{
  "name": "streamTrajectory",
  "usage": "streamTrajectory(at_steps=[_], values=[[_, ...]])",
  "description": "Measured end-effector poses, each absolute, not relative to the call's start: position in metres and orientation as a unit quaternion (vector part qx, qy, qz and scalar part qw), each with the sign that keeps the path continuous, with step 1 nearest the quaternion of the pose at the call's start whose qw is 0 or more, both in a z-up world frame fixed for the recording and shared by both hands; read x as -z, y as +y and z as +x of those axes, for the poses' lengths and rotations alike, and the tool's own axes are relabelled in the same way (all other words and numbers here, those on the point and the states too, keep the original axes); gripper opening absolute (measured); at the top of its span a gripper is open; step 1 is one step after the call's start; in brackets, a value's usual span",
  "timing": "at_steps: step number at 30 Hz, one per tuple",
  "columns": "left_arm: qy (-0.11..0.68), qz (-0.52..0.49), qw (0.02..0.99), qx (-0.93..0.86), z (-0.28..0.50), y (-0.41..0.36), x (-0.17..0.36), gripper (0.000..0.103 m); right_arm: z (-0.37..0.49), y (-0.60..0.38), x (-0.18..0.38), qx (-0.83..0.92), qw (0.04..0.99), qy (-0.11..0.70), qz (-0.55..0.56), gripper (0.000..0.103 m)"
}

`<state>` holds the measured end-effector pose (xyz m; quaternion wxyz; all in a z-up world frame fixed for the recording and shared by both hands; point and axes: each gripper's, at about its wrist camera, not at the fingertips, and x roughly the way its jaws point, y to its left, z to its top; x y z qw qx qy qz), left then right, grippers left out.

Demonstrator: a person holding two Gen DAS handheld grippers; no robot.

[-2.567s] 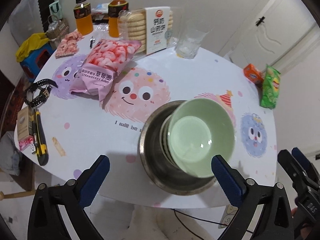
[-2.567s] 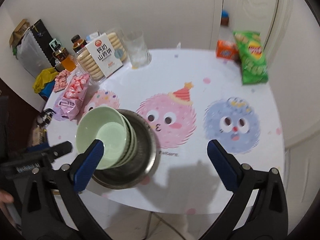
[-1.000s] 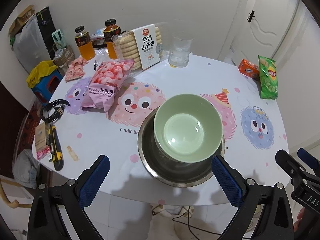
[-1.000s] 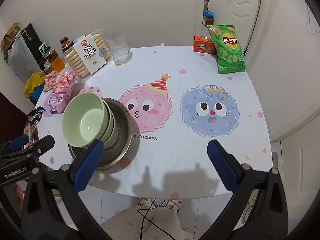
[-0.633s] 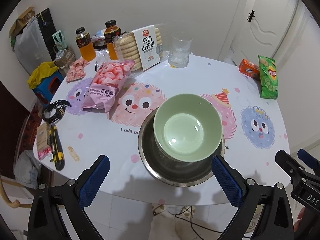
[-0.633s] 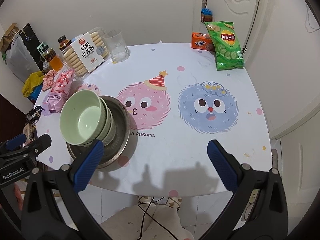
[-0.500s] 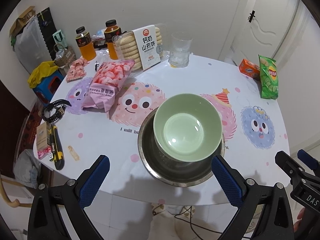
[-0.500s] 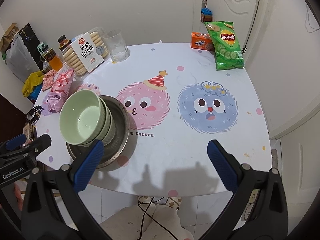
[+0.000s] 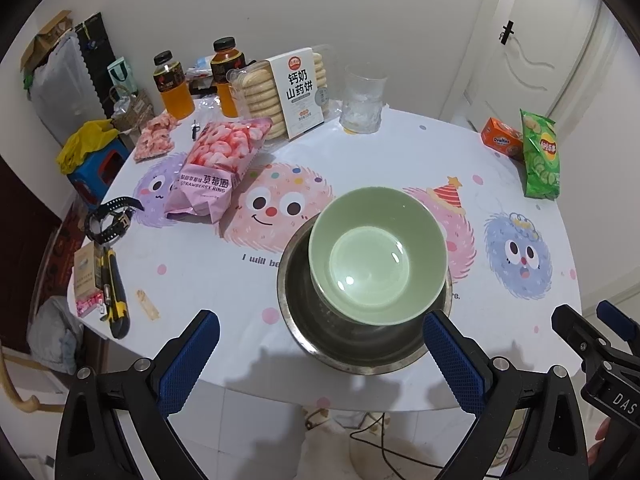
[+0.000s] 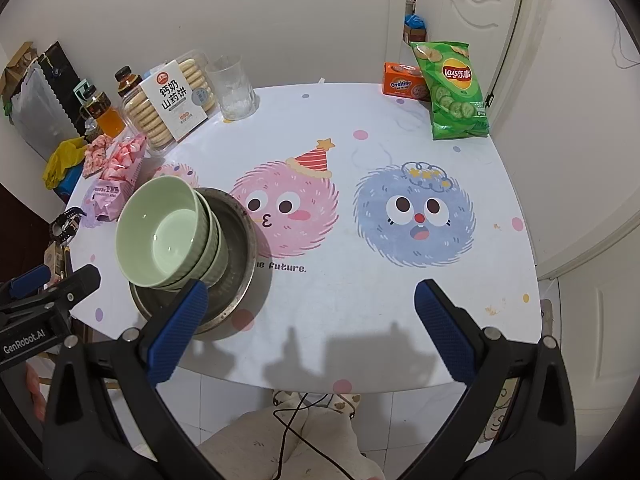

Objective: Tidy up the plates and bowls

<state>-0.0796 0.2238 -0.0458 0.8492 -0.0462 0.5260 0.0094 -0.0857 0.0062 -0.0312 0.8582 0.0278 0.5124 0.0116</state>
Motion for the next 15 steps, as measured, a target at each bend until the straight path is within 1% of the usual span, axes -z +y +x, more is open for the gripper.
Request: streamTrajectory(at_steps=[15], values=[[0.527,-0.047,0.849,-0.011,-0.0798,0.2232,0.0471,0.103,-0.084,0.0053,0.0325,-0.01,0.857,0.515,0.027,0.103]])
